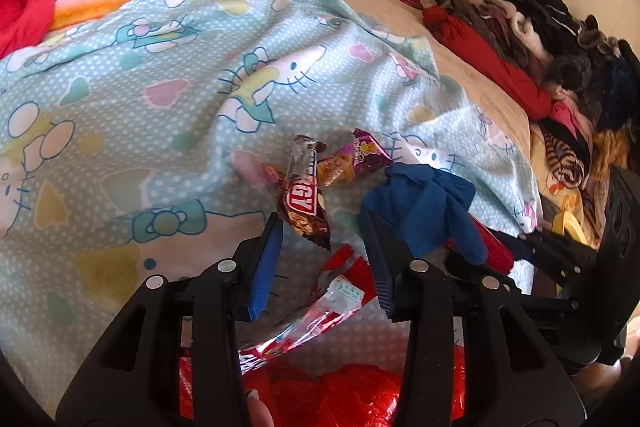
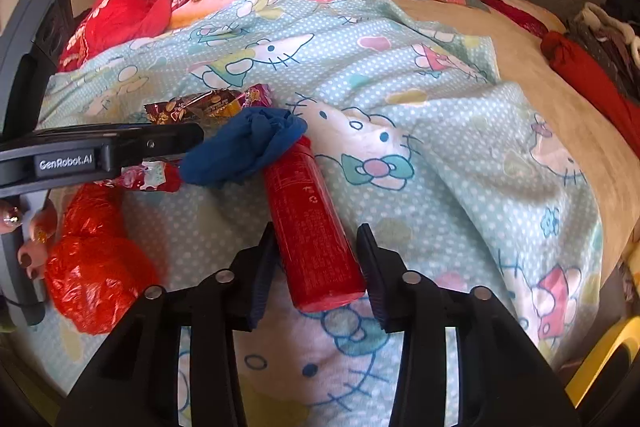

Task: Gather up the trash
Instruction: 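Grasp the brown chocolate bar wrapper with the left tool while the right tool grasps the red tube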

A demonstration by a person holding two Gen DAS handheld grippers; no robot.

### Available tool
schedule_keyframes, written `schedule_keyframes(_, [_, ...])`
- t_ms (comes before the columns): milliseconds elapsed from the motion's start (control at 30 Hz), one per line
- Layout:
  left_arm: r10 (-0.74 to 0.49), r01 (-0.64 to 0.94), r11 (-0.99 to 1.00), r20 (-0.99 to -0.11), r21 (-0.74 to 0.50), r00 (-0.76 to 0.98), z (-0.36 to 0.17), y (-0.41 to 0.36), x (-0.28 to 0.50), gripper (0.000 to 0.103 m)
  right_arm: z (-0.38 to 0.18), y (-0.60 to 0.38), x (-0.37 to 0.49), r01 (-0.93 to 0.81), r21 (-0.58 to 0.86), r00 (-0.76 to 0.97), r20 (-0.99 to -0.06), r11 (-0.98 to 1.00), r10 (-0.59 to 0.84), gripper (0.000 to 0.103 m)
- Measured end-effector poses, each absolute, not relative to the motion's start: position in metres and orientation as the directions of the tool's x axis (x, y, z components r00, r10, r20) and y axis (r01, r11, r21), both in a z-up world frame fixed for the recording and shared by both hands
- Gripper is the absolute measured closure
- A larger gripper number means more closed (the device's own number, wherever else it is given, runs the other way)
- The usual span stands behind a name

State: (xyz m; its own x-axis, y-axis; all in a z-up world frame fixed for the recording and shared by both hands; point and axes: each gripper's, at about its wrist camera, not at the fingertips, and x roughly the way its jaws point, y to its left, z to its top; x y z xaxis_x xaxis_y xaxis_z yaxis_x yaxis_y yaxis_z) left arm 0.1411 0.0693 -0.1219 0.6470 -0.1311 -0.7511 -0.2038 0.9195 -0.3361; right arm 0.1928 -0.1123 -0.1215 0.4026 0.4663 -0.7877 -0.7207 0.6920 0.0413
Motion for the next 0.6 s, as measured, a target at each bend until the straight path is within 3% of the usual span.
schedule_keyframes(167, [-0.167, -0.239, 0.88, -0.739, -0.41, 0.653, -0.125, 0.08, 0.138, 0.069, -0.114, -0.131, 0.194, -0.673, 0.101, 0.409, -0.774, 0.732, 0.483, 0.068])
schedule_keyframes(267, [-0.181, -0.261, 0.86, -0.74, -0.439, 0.648, -0.127, 0.082, 0.136, 0.078, -0.111, -0.145, 0.197, -0.637, 0.152, 0.407, -0.767, 0.756, 0.497, 0.072])
schedule_keyframes(433, [-0.178, -0.28, 0.84, -0.724, -0.464, 0.667, -0.121, 0.087, 0.133, 0.08, -0.107, -0.156, 0.195, -0.617, 0.176, 0.41, -0.76, 0.767, 0.504, 0.075])
schedule_keyframes(600, [-0.167, -0.27, 0.847, -0.712, -0.457, 0.682, -0.113, 0.084, 0.133, 0.096, -0.103, -0.157, 0.19, -0.617, 0.164, 0.422, -0.757, 0.77, 0.499, 0.076])
